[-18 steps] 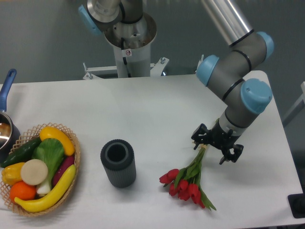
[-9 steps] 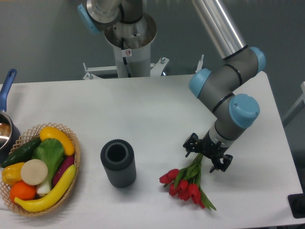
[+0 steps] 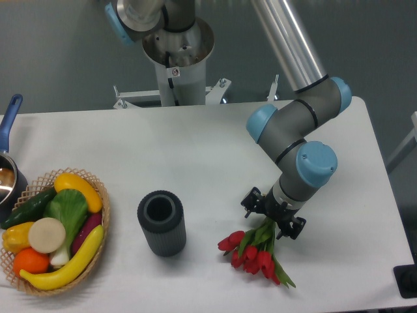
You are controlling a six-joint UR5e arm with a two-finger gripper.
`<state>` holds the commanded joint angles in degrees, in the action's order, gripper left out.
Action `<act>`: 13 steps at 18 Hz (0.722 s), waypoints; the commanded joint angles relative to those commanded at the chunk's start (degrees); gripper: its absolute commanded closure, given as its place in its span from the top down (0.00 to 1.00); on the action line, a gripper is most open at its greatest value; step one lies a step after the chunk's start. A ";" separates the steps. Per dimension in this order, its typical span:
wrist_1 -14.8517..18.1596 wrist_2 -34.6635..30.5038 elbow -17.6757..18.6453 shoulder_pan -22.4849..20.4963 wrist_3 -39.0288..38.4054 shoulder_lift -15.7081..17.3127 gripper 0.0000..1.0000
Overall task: Pick up the flowers from the table
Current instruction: 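Lower the gripper around the tulip stems near the blooms and close it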
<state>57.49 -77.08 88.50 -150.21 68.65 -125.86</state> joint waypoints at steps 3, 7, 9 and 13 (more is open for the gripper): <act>-1.32 0.00 0.36 0.00 -0.44 0.09 0.65; -1.41 0.00 0.36 0.00 -0.97 0.17 0.53; -1.41 0.00 0.36 -0.09 -0.97 0.18 0.44; -1.33 0.17 -0.08 -0.09 -3.07 0.53 0.34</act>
<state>56.16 -76.91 88.42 -150.29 65.57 -125.33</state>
